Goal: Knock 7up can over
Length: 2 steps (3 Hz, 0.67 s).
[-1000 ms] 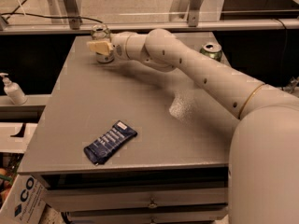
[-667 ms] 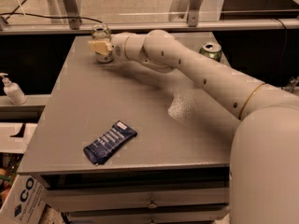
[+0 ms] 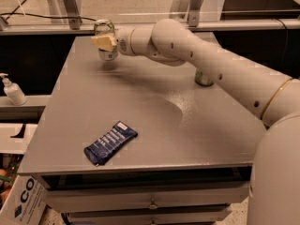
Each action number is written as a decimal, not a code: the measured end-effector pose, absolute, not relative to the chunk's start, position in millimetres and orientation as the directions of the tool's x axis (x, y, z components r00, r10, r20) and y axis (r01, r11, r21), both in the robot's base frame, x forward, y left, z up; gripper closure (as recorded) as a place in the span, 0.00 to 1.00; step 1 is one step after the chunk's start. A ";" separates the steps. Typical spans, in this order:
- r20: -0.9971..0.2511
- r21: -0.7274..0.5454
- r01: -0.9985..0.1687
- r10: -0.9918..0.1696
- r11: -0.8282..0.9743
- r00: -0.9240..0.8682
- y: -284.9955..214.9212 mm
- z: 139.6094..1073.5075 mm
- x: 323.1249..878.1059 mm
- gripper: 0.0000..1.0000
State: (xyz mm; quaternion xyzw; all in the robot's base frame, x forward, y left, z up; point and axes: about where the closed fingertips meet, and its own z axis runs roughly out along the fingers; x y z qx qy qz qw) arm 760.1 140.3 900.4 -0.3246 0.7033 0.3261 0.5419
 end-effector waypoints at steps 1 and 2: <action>-0.965 0.062 -0.845 -0.184 0.531 -0.187 130.4 918.2 743.2 1.00; -0.925 0.032 -0.890 -0.324 0.455 -0.199 124.9 909.6 719.8 1.00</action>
Offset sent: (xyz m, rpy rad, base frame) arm -0.0724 -0.0377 -0.0088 -0.3868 0.0988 0.2880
